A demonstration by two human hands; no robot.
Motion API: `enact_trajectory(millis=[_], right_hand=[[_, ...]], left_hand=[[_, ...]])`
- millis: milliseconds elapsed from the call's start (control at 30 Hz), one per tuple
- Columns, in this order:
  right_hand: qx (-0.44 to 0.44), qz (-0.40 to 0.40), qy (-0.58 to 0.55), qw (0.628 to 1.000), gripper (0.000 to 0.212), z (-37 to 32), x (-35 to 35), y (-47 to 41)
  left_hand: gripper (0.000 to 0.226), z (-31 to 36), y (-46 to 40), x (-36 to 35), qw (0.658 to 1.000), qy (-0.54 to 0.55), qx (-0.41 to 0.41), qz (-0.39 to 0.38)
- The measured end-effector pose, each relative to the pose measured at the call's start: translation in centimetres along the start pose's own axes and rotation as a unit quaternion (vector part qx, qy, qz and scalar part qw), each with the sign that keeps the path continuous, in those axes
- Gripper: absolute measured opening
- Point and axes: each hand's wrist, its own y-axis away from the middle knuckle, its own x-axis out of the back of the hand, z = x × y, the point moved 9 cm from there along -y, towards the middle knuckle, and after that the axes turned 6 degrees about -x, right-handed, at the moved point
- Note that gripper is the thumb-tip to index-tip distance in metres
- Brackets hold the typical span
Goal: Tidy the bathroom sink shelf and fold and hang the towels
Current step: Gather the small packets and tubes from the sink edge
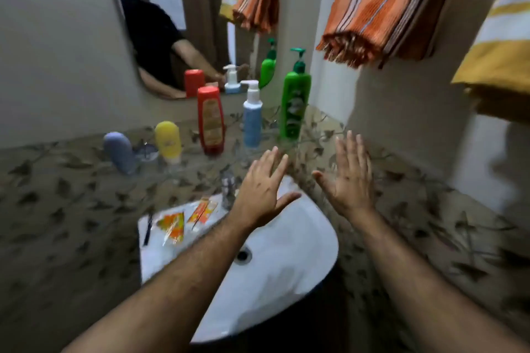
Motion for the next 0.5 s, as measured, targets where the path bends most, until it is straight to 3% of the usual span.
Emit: enact_trajectory(millis=[333, 500], right_hand=[[0.095, -0.251, 0.022, 0.963, 0.110, -7.3, -14.9, 12.8], [0.129, -0.315, 0.031, 0.940, 0.113, -12.7, -19.1, 17.1]], left_hand=[[0.093, -8.5, 20.8, -3.5, 0.963, -0.098, 0.186, -0.168], [0.093, -12.0, 27.2, -3.2, 0.945, -0.118, 0.238, -0.189]])
